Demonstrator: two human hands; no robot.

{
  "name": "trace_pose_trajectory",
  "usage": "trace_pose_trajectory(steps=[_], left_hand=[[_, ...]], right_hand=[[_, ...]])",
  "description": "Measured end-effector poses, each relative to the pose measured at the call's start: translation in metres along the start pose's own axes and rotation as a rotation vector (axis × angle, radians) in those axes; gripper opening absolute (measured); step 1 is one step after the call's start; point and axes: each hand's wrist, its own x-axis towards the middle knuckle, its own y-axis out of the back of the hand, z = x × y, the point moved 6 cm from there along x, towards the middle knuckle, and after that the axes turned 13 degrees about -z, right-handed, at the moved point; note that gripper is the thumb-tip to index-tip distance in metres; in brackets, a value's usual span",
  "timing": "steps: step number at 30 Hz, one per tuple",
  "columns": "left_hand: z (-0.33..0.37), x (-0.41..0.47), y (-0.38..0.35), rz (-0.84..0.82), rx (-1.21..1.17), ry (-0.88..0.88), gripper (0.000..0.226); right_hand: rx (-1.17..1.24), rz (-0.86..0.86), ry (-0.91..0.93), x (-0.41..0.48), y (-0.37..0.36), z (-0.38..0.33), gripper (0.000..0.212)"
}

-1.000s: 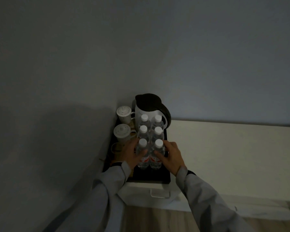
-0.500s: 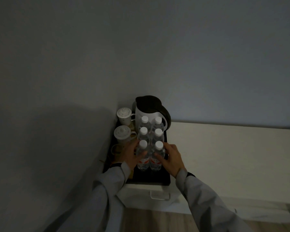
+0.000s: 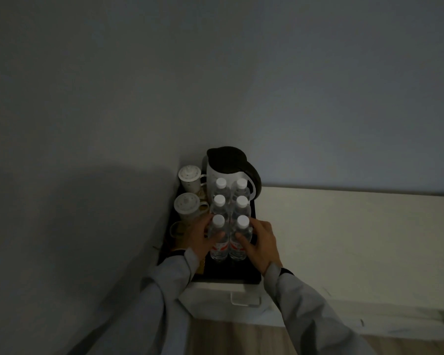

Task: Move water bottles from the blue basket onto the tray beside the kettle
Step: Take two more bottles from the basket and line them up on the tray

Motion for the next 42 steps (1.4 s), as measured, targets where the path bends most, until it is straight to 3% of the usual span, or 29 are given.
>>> trace_pose_trajectory(steps=[13,34,42], left_hand=[[-0.004,0.001,0.002,0.002,0.013,0.011,0.046],[-0.01,0.001,0.0,-0.003,-0.02,0.073,0.051],[-0.002,-0.003,0.002,-0.001,0.07,0.071,0.045]], right_hand=[[-0.062,-0.102,0.012,0.007,0.001,0.004,0.052],[-0.046,-0.097,-0.008,0.004,0.001,0.005,0.052],[-0.059,-0.115,-0.043,0.005,-0.001,0.005,0.052]])
